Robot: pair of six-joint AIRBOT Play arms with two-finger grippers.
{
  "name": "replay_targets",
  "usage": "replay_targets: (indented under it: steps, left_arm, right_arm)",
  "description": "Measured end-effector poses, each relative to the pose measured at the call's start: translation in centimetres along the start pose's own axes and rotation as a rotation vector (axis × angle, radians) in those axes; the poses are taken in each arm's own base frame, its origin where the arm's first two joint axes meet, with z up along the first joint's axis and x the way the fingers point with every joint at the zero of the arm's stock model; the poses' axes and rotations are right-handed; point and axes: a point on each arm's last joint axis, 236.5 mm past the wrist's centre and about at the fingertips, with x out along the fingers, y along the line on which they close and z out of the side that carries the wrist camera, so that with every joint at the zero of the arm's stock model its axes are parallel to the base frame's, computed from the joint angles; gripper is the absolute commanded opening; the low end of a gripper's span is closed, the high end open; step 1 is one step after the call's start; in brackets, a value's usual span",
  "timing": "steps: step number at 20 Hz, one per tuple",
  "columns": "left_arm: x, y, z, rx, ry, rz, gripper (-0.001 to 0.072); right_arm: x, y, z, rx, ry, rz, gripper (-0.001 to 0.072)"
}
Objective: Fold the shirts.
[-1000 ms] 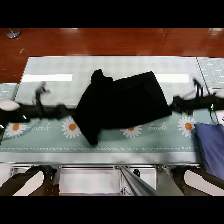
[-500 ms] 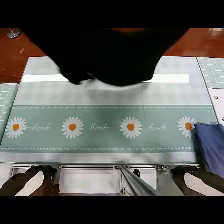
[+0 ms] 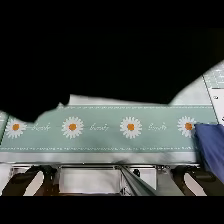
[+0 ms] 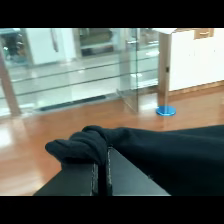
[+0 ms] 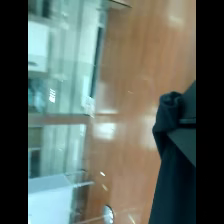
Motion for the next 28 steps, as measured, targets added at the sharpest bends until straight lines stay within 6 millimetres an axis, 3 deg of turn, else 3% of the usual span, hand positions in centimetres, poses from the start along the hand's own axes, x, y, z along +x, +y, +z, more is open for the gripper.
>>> replay_targets:
  steps: [2,4,7,10,12,16,20,24,25,26,27,28]
  left_arm:
    - [-1.3,-0.3,-0.8,0.002,0.015,0.011,0.0025]
    - [-1.2,-0.3,-2.8,-0.013,0.064,0.011,0.0025]
    - [2.2,0.7,-9.5,-0.079,0.244,0.0,0.0025]
    - [7.5,1.6,-18.5,-0.19,0.453,-0.037,0.0025]
    - [11.3,1.5,-24.7,-0.284,0.582,-0.084,0.0025]
    - [17.8,1.2,-34.6,-0.419,0.761,-0.134,0.0025]
    - [22.7,0.6,-42.4,-0.5,0.879,-0.142,0.0025]
    - [25.6,-0.1,-47.5,-0.58,0.93,-0.127,0.003]
    - [26.1,-0.4,-48.4,-0.601,0.94,-0.129,0.012]
    - [26.4,-0.7,-48.9,-0.616,0.943,-0.129,0.0514]
    - [26.6,-0.9,-49.4,-0.631,0.952,-0.132,0.0703]
    - [26.5,-0.9,-49.8,-0.641,0.967,-0.132,0.0703]
  right_arm:
    - [-1.8,0.3,0.2,-0.016,-0.014,-0.015,0.0017]
    - [-2.3,0.2,-0.6,-0.018,0.006,-0.028,0.0017]
    - [-0.4,-0.9,-3.5,0.009,0.102,-0.04,0.0017]
    - [3.8,-3.6,-8.7,0.054,0.258,-0.083,0.0017]
    - [7.3,-6.1,-13.3,0.092,0.392,-0.127,0.0015]
    - [14.7,-10.5,-23.0,0.165,0.637,-0.178,0.0016]
    - [22.1,-13.5,-31.9,0.272,0.785,-0.197,0.0017]
    - [28.1,-14.5,-39.5,0.414,0.848,-0.182,0.0018]
    - [29.5,-14.3,-41.0,0.457,0.857,-0.168,0.0049]
    - [30.7,-14.1,-42.1,0.506,0.86,-0.153,0.0385]
    - [31.6,-14.0,-42.9,0.55,0.863,-0.141,0.0621]
    - [32.2,-14.1,-43.3,0.594,0.863,-0.128,0.0621]
